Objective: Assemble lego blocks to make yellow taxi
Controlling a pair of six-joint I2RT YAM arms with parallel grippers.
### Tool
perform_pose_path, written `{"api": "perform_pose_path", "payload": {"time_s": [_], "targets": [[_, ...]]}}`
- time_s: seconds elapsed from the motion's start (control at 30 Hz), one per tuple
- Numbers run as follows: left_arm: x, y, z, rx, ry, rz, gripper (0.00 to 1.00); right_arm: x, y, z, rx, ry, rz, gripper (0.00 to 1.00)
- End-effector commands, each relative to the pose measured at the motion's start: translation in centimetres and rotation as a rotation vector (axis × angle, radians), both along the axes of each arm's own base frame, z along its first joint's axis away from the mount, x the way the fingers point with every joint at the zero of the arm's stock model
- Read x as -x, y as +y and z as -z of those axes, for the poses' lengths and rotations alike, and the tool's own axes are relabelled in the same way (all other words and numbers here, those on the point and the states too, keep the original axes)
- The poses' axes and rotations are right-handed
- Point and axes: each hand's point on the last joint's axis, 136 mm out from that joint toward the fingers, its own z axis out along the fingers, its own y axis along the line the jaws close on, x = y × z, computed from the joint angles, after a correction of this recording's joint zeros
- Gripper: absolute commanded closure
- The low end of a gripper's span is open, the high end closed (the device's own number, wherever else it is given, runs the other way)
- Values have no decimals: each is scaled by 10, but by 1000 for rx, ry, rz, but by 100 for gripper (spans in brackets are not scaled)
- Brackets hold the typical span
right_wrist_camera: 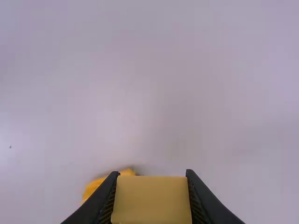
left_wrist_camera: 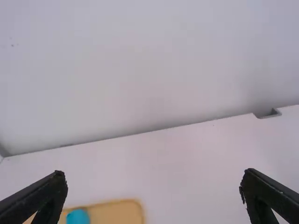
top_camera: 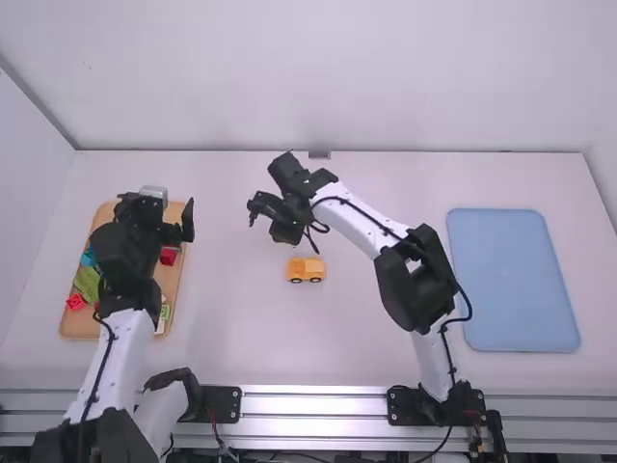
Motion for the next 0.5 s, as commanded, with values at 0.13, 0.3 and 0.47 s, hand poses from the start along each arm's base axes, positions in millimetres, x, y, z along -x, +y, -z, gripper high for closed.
{"api": "perform_pose_path", "payload": {"time_s": [0.13, 0.3, 0.47], "targets": [[22, 2, -11, -2, -59, -59, 1, 27, 20, 34, 130, -23, -118, 87], [24, 2, -10, -15, -52, -57, 1, 34, 19, 48, 185, 15, -186, 92], [24, 1, -7, -12, -42, -56, 1, 19, 15, 62, 221, 4, -196, 93]]}}
